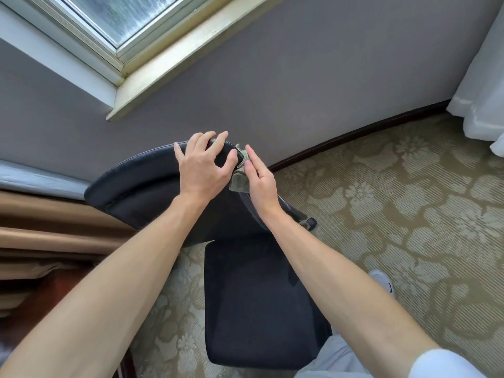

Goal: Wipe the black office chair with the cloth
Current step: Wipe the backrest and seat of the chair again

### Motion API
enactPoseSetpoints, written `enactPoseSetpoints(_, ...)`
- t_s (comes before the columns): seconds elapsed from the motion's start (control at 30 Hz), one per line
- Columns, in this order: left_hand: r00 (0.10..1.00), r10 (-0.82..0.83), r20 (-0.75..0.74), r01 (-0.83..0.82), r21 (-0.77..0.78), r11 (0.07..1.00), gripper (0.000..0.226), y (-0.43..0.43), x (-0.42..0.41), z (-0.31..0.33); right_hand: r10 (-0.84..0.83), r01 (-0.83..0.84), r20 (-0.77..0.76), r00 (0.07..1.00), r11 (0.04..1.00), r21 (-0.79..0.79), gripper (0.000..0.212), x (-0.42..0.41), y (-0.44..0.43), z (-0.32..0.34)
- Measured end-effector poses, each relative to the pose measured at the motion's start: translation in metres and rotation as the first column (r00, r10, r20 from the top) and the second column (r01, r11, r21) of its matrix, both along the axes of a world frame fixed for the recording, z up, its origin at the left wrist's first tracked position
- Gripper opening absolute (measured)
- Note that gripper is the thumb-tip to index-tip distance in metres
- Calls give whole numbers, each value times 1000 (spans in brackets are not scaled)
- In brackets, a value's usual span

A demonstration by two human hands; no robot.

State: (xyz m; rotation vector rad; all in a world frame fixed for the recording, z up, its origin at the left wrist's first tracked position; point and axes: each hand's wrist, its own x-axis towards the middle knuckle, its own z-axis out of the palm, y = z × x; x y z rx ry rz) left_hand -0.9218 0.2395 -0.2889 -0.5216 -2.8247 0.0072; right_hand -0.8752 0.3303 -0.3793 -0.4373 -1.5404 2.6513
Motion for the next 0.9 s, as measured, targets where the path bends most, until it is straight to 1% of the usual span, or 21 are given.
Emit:
enactPoseSetpoints(0.13,1000,2,-14,-2,-8,1000,53,2,-1,-2,-27,30,-23,999,984,178,46,2,-7,-10)
enactPoseSetpoints(0.2,1000,-7,-24,6,-28,1000,52,0,-2,-4,-38,40,-12,999,958,284,47,2,-12,-17)
enactPoseSetpoints(0.27,999,-13,-31,11,-58,998,52,0,-3,-6,-59,56,-3,998,936,348,45,1,-14,-21)
enactPoseSetpoints(0.37,999,-26,-42,22,-91,996,52,1,-3,-9,-99,103,-30,995,917,385,41,-3,-13,-12)
enactPoseSetpoints(0.47,995,-48,-87,43,-67,997,47,2,-4,-10,-122,140,-71,990,905,401,41,-7,-16,1)
enactPoseSetpoints(0.63,982,-62,-179,53,-59,997,40,2,-2,-17,-144,182,-118,983,872,455,44,-5,-24,-20)
enactPoseSetpoints(0.7,979,-89,-184,68,-116,991,39,2,-2,-21,-130,156,-88,988,864,479,46,1,-22,-37)
enactPoseSetpoints(0.83,961,-249,-118,202,-316,927,44,4,-10,-20,-97,68,29,995,852,520,49,12,-20,-67)
enactPoseSetpoints(0.87,967,-233,-103,184,-353,918,49,5,-12,-20,-92,53,50,995,856,514,48,12,-19,-69)
enactPoseSetpoints(0.9,980,-173,-96,126,-373,919,57,5,-14,-20,-93,49,65,993,866,497,45,11,-19,-68)
